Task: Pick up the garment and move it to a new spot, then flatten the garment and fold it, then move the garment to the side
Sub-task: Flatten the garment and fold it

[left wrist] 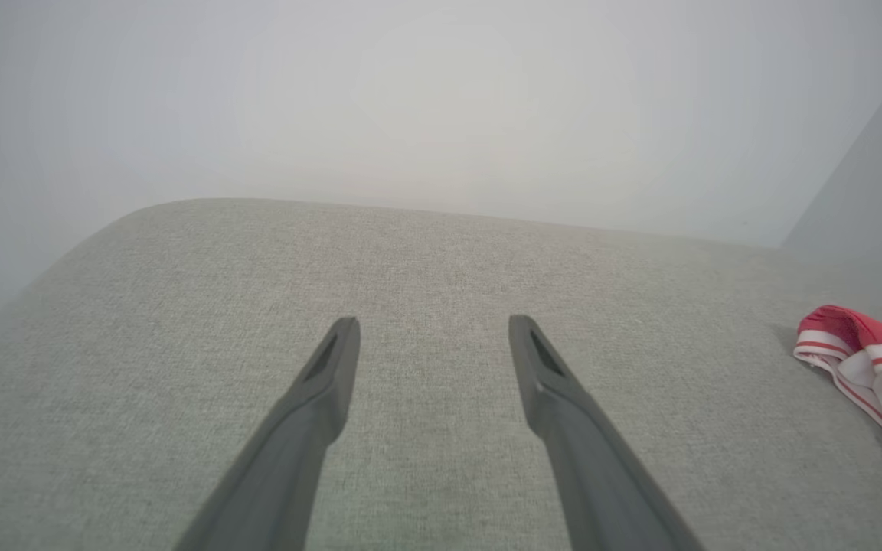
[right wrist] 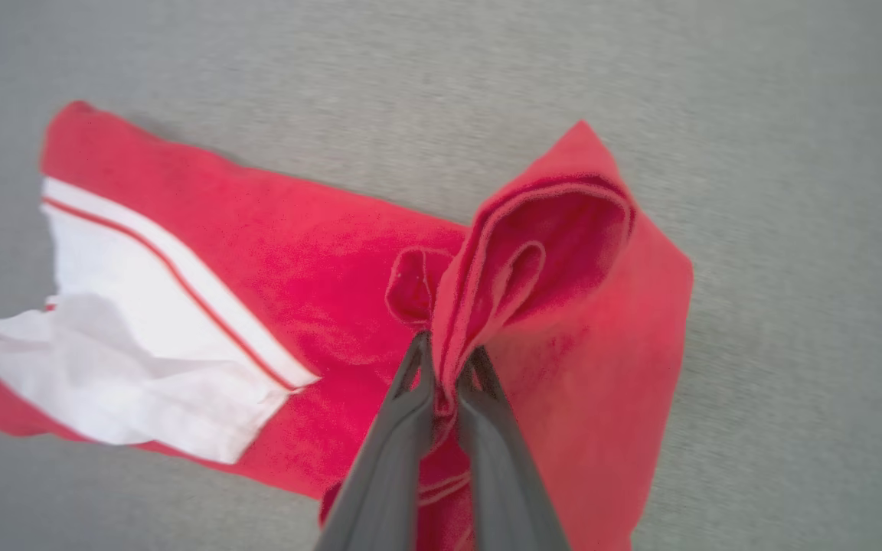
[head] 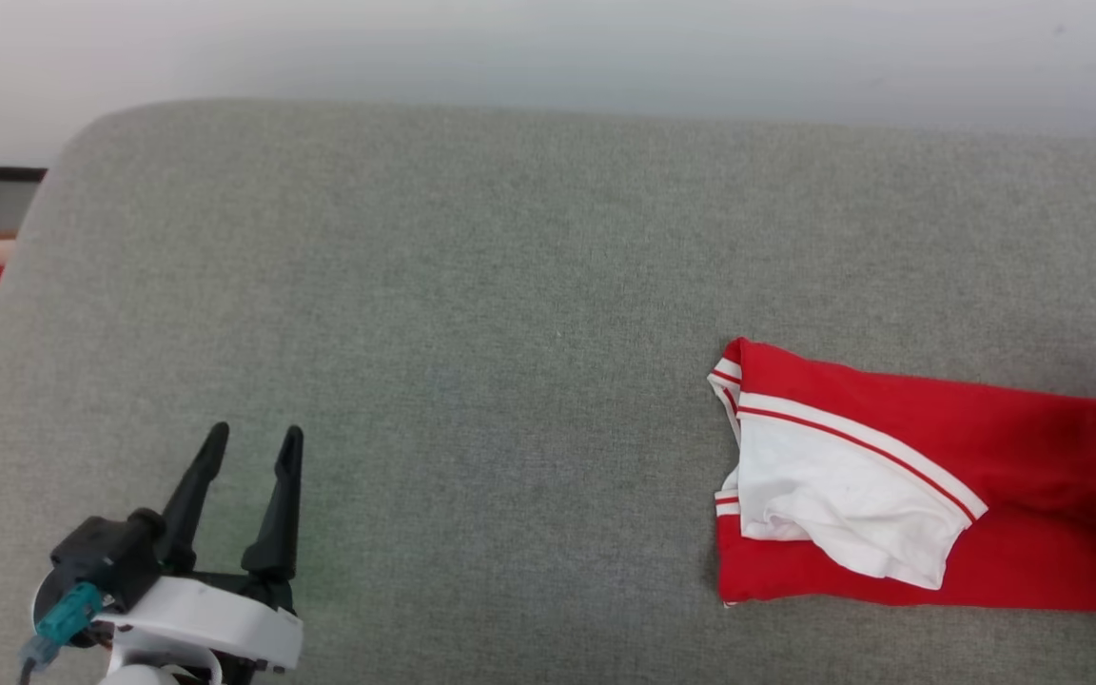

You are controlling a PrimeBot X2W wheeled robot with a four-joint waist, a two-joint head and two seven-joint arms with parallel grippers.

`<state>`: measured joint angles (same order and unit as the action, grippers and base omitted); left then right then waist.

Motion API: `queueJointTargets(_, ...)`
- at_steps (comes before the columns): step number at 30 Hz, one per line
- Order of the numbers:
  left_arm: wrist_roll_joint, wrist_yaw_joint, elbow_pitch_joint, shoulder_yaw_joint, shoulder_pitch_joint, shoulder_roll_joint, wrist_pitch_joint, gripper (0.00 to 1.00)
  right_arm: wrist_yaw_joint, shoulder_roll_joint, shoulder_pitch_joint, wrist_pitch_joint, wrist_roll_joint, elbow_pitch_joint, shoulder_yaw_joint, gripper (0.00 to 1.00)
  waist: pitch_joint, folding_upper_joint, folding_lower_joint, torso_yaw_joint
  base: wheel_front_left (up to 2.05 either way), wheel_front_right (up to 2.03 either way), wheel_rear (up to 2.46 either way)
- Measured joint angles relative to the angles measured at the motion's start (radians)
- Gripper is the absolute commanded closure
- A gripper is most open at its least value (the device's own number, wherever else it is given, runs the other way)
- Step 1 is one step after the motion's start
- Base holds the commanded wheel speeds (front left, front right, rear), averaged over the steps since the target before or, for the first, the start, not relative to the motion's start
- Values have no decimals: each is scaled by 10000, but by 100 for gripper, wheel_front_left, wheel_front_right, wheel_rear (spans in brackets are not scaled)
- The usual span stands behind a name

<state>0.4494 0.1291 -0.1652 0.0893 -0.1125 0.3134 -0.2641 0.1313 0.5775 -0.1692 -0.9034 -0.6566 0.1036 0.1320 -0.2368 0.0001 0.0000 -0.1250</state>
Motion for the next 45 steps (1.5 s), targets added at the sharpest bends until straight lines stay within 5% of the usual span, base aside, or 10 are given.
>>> queueJointTargets(9,104,0,-17,165,135,-82,0,0,-2,-746,-897,-380,-123,1325,-2581,100,243,0,0,-289,0,0,0)
queueJointTargets(18,180,0,-50,303,96,-255,0,0,-2,-1218,-1733,21,-125,370,-4295,100,122,0,0,-838,0,0,0)
queueJointTargets(28,180,0,-115,299,95,-345,0,0,-2,-1356,-1922,736,-284,-688,-4911,100,22,0,0,-1168,0,0,0)
queueJointTargets(29,180,0,-121,284,94,-351,0,0,-2,-1354,-1932,809,-284,-742,-4945,69,32,0,0,-1161,0,0,0)
queueJointTargets(30,180,0,-136,268,95,-359,0,0,-2,-1369,-1935,884,-293,-805,-4955,51,45,0,0,-1148,0,0,0)
queueJointTargets(31,180,0,-150,261,95,-364,0,0,-2,-1411,-1934,984,-318,-872,-4939,7,63,0,0,-1130,0,0,0)
queueJointTargets(32,180,0,-163,249,95,-372,0,0,-2,-1430,-1934,1032,-336,-918,-4943,0,90,0,0,-1110,0,0,0)
queueJointTargets(45,180,0,-341,328,223,-257,0,0,-2,-1120,-1555,1791,-644,-1072,-3948,0,639,0,0,-526,0,0,0)
